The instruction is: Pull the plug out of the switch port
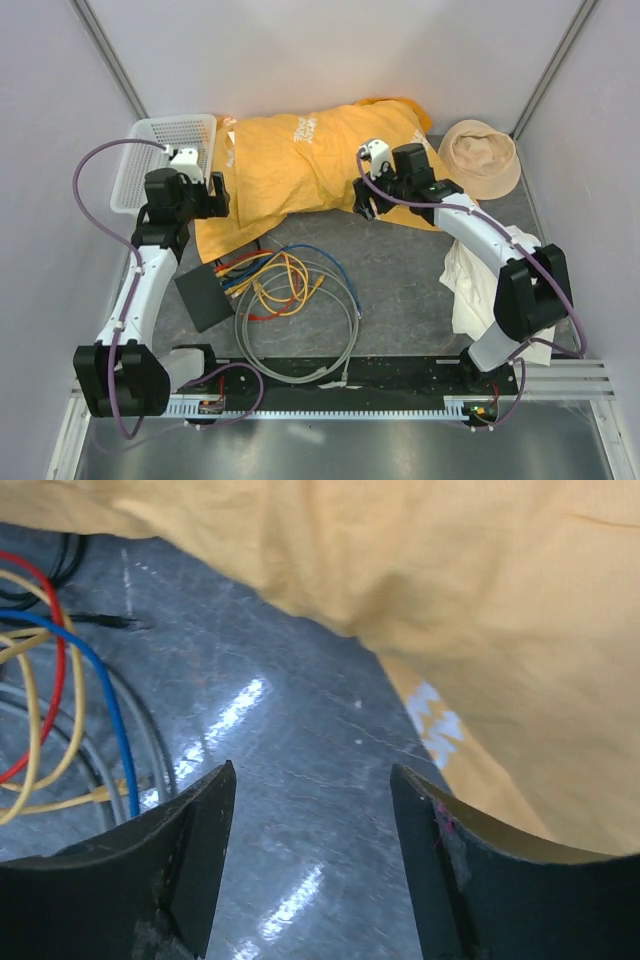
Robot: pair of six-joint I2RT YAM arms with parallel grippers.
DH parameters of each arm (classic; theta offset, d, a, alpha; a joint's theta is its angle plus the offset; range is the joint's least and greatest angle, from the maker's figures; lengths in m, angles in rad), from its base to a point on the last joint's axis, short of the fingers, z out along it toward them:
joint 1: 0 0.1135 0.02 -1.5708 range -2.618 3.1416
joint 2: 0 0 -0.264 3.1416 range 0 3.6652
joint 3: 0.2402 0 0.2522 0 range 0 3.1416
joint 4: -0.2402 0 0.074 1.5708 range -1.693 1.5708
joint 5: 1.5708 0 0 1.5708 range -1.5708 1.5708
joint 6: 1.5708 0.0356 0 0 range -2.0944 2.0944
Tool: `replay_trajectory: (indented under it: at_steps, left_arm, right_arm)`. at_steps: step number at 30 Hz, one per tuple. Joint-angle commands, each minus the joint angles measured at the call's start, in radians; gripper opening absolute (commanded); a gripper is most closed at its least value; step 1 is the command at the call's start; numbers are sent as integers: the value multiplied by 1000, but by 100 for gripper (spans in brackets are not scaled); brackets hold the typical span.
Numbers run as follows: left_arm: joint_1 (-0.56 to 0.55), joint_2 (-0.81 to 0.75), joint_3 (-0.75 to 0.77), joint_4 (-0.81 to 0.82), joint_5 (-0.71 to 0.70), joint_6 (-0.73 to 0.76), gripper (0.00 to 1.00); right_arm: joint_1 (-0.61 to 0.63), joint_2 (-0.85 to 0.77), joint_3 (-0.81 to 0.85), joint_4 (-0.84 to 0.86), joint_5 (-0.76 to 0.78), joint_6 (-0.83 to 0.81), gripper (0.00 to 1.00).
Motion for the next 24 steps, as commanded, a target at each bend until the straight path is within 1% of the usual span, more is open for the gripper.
replay_trajectory:
  at_steps: [1, 2, 4, 5, 6, 7, 8, 9, 10, 11, 12, 13, 14, 15, 17, 18, 19, 20, 21, 22, 23, 24]
  left_arm:
    - [25, -72, -12, -199, 62, 45, 93]
    - [28, -78, -17, -244, 68, 94, 90]
    - [31, -95, -37, -279, 56, 155, 87]
    - [45, -101, -48, -296, 45, 210, 85]
    - [60, -107, -72, -323, 36, 237, 85]
    - [77, -119, -80, -343, 38, 263, 85]
    - [106, -119, -87, -359, 30, 284, 85]
    - [113, -118, -98, -380, -31, 324, 86]
    - [114, -101, -100, -384, -78, 336, 86]
    - [128, -92, -104, -387, -112, 347, 87]
    - [139, -83, -109, -390, -170, 366, 88]
    - [146, -73, -107, -403, -188, 369, 89]
    - [160, -55, -106, -416, -200, 372, 89]
    - [166, -47, -107, -425, -220, 370, 90]
    - [175, -31, -107, -457, -243, 364, 90]
    - [179, -27, -107, -465, -281, 361, 90]
    - [192, -24, -106, -491, -292, 361, 90]
    - [203, -27, -106, -503, -300, 358, 90]
    - [215, -30, -109, -515, -303, 358, 90]
    - [226, -32, -115, -526, -303, 363, 90]
    - [249, -29, -132, -551, -303, 375, 90]
    - [263, -17, -143, -560, -291, 379, 90]
  right_arm:
    - [50, 83, 52, 8, -39, -17, 63]
    - [73, 104, 81, 13, -30, -16, 61]
    - [88, 184, 121, 28, -7, -17, 59]
    - [96, 217, 167, 36, 13, -8, 58]
    - [96, 294, 201, 43, 36, 27, 58]
    - [96, 335, 241, 48, 56, 39, 55]
    - [96, 377, 317, 60, 81, 53, 52]
    - [96, 452, 351, 78, 145, 71, 51]
    - [96, 487, 389, 112, 168, 70, 48]
    - [94, 521, 476, 126, 188, 58, 47]
    - [96, 590, 523, 138, 229, 44, 47]
    - [96, 622, 569, 161, 256, 20, 47]
    - [93, 653, 651, 171, 274, 10, 47]
    - [94, 700, 685, 181, 288, 1, 46]
    - [96, 716, 741, 201, 296, -8, 47]
    - [96, 700, 743, 201, 279, -5, 48]
    - [96, 683, 737, 192, 230, 1, 49]
    - [96, 658, 705, 185, 196, 4, 50]
    - [96, 599, 680, 175, 170, 9, 55]
    - [96, 565, 651, 162, 144, 12, 57]
    - [96, 492, 581, 155, 94, 24, 60]
    - [96, 454, 542, 154, 75, 30, 64]
